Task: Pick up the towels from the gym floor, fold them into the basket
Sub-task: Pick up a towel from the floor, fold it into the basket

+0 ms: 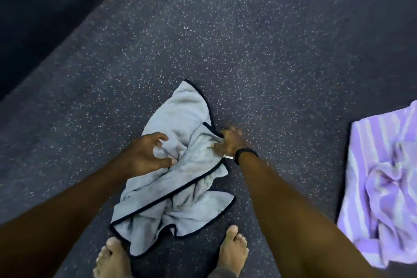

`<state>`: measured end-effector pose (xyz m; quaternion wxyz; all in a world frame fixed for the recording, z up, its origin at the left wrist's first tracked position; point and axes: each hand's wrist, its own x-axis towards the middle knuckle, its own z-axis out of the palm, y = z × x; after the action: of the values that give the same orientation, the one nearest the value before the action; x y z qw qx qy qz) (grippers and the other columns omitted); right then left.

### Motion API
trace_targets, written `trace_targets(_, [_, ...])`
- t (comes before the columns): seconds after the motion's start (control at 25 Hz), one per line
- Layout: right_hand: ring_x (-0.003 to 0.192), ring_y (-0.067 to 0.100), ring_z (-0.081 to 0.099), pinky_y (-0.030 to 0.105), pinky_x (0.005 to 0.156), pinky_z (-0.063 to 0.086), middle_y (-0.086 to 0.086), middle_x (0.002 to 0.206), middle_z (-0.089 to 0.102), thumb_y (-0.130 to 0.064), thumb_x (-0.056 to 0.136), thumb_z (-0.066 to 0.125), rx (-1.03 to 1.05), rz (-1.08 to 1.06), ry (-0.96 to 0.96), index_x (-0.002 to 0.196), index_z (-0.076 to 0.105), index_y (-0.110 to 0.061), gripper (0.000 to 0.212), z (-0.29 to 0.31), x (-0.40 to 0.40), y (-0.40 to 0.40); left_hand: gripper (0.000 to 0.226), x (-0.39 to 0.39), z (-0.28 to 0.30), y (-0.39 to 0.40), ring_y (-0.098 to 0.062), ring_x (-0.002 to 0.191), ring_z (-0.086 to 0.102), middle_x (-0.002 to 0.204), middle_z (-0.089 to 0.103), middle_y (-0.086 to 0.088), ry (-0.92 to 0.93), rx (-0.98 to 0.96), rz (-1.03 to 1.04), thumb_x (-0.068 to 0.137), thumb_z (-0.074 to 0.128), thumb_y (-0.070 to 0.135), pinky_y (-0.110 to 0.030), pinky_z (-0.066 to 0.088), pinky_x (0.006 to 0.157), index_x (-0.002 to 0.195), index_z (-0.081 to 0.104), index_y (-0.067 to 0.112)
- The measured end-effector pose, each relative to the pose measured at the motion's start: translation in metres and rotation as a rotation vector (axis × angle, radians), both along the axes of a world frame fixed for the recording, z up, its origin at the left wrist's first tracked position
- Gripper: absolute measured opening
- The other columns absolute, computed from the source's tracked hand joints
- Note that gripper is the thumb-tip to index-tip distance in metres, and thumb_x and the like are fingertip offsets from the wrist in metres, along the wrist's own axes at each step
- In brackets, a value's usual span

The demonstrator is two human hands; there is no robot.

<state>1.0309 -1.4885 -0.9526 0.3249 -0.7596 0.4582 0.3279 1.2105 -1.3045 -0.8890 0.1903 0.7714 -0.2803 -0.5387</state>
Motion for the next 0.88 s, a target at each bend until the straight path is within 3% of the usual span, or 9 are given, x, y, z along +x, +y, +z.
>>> trace_targets(0.12, [0.116, 0.031, 0.053, 0.038, 0.091, 0.046, 0.011, 0.123, 0.060, -0.043, 0.090, 0.061, -0.152, -0.083, -0.080, 0.118, 0.061, -0.020, 0.036, 0.037, -0.001, 0.006, 0.079, 0.010, 0.035, 0.000, -0.019, 0.092, 0.059, 0.108, 0.058, -0.003, -0.029, 0.010, -0.004, 0.042, 0.078, 0.059, -0.027, 0.045, 0.083, 0.110, 0.053, 0.028])
trace_targets(0.2, [0.104, 0.031, 0.060, 0.038, 0.081, 0.048, 0.010, 0.112, 0.066, -0.040, 0.092, 0.059, -0.131, -0.153, -0.179, 0.111, 0.060, -0.021, 0.028, 0.067, -0.001, 0.006, 0.076, 0.014, 0.058, -0.006, -0.021, 0.092, 0.060, 0.111, 0.057, -0.002, -0.032, 0.000, -0.001, 0.049, 0.082, 0.053, -0.030, 0.047, 0.084, 0.114, 0.054, 0.026])
trace_targets(0.28, [0.098, 0.032, 0.061, 0.039, 0.076, 0.048, 0.009, 0.105, 0.066, -0.034, 0.093, 0.056, -0.110, -0.155, -0.319, 0.104, 0.056, -0.022, 0.016, 0.131, 0.013, -0.007, 0.084, 0.027, 0.109, -0.020, -0.017, 0.098, 0.060, 0.113, 0.057, 0.002, -0.040, -0.040, 0.011, 0.043, 0.079, 0.063, -0.032, 0.049, 0.090, 0.115, 0.054, 0.027])
trace_targets(0.36, [0.091, 0.030, 0.060, 0.038, 0.073, 0.047, 0.005, 0.094, 0.064, -0.027, 0.094, 0.054, -0.122, -0.115, -0.458, 0.093, 0.052, -0.025, 0.003, 0.214, 0.032, -0.020, 0.080, 0.038, 0.179, -0.033, -0.016, 0.107, 0.058, 0.113, 0.059, 0.002, -0.054, -0.095, 0.017, 0.045, 0.079, 0.063, -0.034, 0.048, 0.095, 0.113, 0.054, 0.028])
trace_targets(0.48, [0.086, 0.025, 0.062, 0.039, 0.072, 0.052, 0.002, 0.089, 0.067, -0.017, 0.088, 0.052, -0.167, -0.035, -0.544, 0.090, 0.061, -0.021, 0.009, 0.339, 0.061, -0.042, 0.070, 0.052, 0.290, -0.052, -0.017, 0.113, 0.055, 0.118, 0.058, 0.001, -0.135, -0.155, 0.007, 0.065, 0.084, 0.041, -0.034, 0.046, 0.099, 0.125, 0.053, 0.021])
trace_targets(0.6, [0.081, 0.022, 0.064, 0.040, 0.071, 0.054, 0.003, 0.082, 0.069, -0.018, 0.083, 0.054, -0.170, -0.028, -0.650, 0.082, 0.066, -0.019, 0.011, 0.485, 0.094, -0.062, 0.079, 0.073, 0.423, -0.065, -0.016, 0.113, 0.056, 0.120, 0.059, 0.001, -0.235, -0.250, -0.001, 0.059, 0.083, 0.049, -0.034, 0.044, 0.102, 0.126, 0.054, 0.021])
trace_targets(0.76, [0.073, 0.018, 0.060, 0.025, 0.061, 0.045, 0.005, 0.074, 0.066, -0.013, 0.084, 0.061, -0.272, 0.155, -0.760, 0.079, 0.068, -0.006, 0.011, 0.688, 0.128, -0.075, 0.076, 0.101, 0.599, -0.061, -0.016, 0.110, 0.058, 0.117, 0.061, -0.001, -0.358, -0.398, 0.058, 0.060, 0.084, 0.049, -0.032, 0.045, 0.099, 0.125, 0.056, 0.021])
trace_targets(0.88, [0.081, 0.021, 0.064, 0.033, 0.070, 0.049, 0.010, 0.082, 0.070, -0.024, 0.084, 0.067, -0.398, 0.303, -0.806, 0.085, 0.069, -0.004, 0.019, 0.825, 0.143, -0.070, 0.076, 0.114, 0.720, -0.040, -0.010, 0.102, 0.058, 0.113, 0.063, 0.001, -0.494, -0.508, 0.096, 0.057, 0.083, 0.052, -0.024, 0.043, 0.093, 0.121, 0.059, 0.021])
